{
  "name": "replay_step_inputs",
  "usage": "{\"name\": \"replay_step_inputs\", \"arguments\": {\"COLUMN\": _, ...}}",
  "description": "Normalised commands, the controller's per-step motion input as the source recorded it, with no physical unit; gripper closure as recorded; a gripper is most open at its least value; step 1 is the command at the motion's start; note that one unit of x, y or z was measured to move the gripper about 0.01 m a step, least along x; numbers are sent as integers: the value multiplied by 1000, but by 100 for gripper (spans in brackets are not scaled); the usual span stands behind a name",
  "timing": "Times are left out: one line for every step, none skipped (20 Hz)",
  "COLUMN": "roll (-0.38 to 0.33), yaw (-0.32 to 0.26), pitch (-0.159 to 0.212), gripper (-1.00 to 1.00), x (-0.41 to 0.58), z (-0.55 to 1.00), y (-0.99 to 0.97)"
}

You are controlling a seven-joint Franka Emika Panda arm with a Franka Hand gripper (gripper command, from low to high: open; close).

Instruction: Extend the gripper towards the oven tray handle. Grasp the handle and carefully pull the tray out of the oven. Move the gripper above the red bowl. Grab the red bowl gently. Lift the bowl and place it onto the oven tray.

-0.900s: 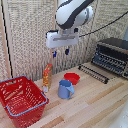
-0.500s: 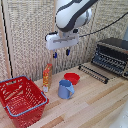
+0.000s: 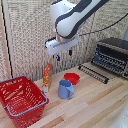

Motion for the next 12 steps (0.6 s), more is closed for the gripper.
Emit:
{"name": "replay_step_inputs", "arguments": {"roll": -322, "yaw": 168, "pitch": -32, "gripper": -100, "x": 0, "z": 29, "y": -74}}
{"name": "replay_step_inputs", "arguments": {"roll": -299, "yaw": 169, "pitch": -57, "gripper": -100, "x": 0, "z": 17, "y": -131}}
{"name": "replay_step_inputs", "arguments": {"roll": -270, "yaw": 163, "pitch": -93, "gripper": -100, "x": 0, "z": 0, "y": -211}}
{"name": "replay_step_inputs", "arguments": {"roll": -254, "yaw": 160, "pitch": -107, "gripper": -100, "x": 0, "z": 0, "y": -243}}
{"name": "replay_step_inputs", "arguments": {"roll": -244, "yaw": 160, "pitch": -102, "gripper": -100, "x": 0, "z": 0, "y": -274}}
{"name": "replay_step_inputs", "arguments": {"roll": -244, "yaw": 160, "pitch": -88, "gripper": -100, "x": 0, "z": 0, "y": -280}}
{"name": "replay_step_inputs", "arguments": {"roll": -245, "yaw": 160, "pitch": -73, "gripper": -100, "x": 0, "z": 0, "y": -303}}
{"name": "replay_step_inputs", "arguments": {"roll": -248, "yaw": 163, "pitch": -63, "gripper": -100, "x": 0, "z": 0, "y": -294}}
{"name": "replay_step_inputs", "arguments": {"roll": -253, "yaw": 168, "pitch": -57, "gripper": -100, "x": 0, "z": 0, "y": -266}}
{"name": "replay_step_inputs", "arguments": {"roll": -262, "yaw": 179, "pitch": -31, "gripper": -100, "x": 0, "z": -83, "y": -240}}
{"name": "replay_step_inputs", "arguments": {"roll": -274, "yaw": 174, "pitch": -12, "gripper": -100, "x": 0, "z": -109, "y": -246}}
{"name": "replay_step_inputs", "arguments": {"roll": -282, "yaw": 174, "pitch": 0, "gripper": -100, "x": 0, "z": -140, "y": -251}}
